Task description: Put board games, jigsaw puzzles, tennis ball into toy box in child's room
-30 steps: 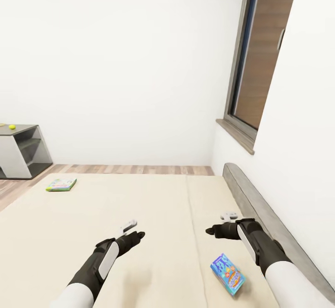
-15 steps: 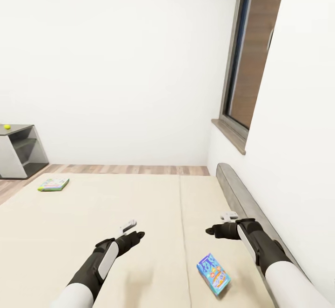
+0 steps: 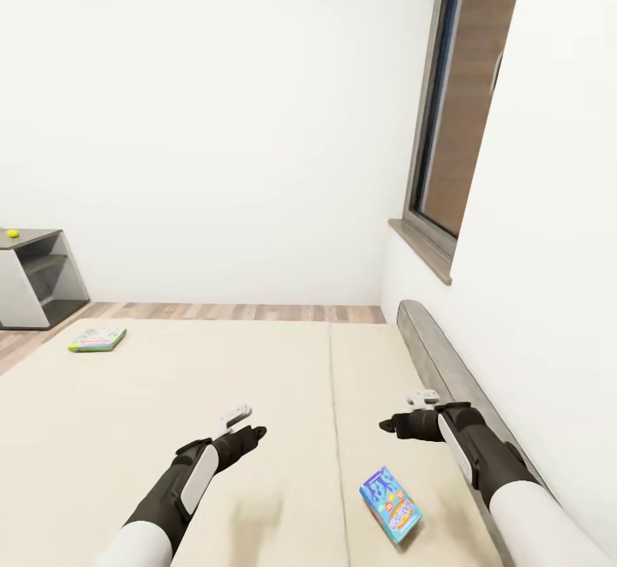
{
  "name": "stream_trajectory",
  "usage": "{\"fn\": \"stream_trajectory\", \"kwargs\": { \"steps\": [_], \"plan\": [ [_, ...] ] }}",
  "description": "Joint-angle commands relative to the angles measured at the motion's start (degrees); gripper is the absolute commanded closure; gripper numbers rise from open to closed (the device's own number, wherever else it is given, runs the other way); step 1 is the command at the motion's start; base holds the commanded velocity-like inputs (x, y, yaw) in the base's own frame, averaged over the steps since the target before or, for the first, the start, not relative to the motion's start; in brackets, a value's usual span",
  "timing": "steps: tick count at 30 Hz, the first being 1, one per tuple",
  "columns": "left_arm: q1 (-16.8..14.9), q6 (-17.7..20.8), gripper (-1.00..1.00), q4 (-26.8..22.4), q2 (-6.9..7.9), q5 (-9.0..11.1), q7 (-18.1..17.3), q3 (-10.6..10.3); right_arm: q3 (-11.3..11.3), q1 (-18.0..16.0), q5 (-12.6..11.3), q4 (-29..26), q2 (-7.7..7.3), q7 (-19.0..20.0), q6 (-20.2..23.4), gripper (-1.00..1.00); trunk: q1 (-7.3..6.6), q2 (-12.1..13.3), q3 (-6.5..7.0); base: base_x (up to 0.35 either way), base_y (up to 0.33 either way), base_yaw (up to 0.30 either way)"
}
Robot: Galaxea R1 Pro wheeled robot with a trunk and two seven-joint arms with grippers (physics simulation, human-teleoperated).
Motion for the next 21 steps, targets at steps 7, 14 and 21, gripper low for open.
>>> {"fn": "stream_trajectory", "kwargs": {
  "steps": [7,14,21],
  "plan": [
    [0.0,0.4,-1.00,-0.1,-0.05,0.4,-0.1,0.3,0.2,0.0,0.0,0.0,-0.17,0.1,-0.1,-1.00,0.00,0.0,-0.06,0.000,-0.132,0.000],
    [0.0,0.4,-1.00,-0.1,-0.04,0.4,-0.1,0.4,0.2,0.0,0.0,0.2,-0.21,0.1,-1.6,-1.00,0.00,0.0,-0.06,0.000,-0.079,0.000],
    [0.0,0.4,-1.00,-0.1,-0.04,0.4,-0.2,0.4,0.1,0.3,0.0,0.3,-0.21,0.1,-2.3,-1.00,0.00,0.0,-0.06,0.000,-0.027,0.000]
  ]
}}
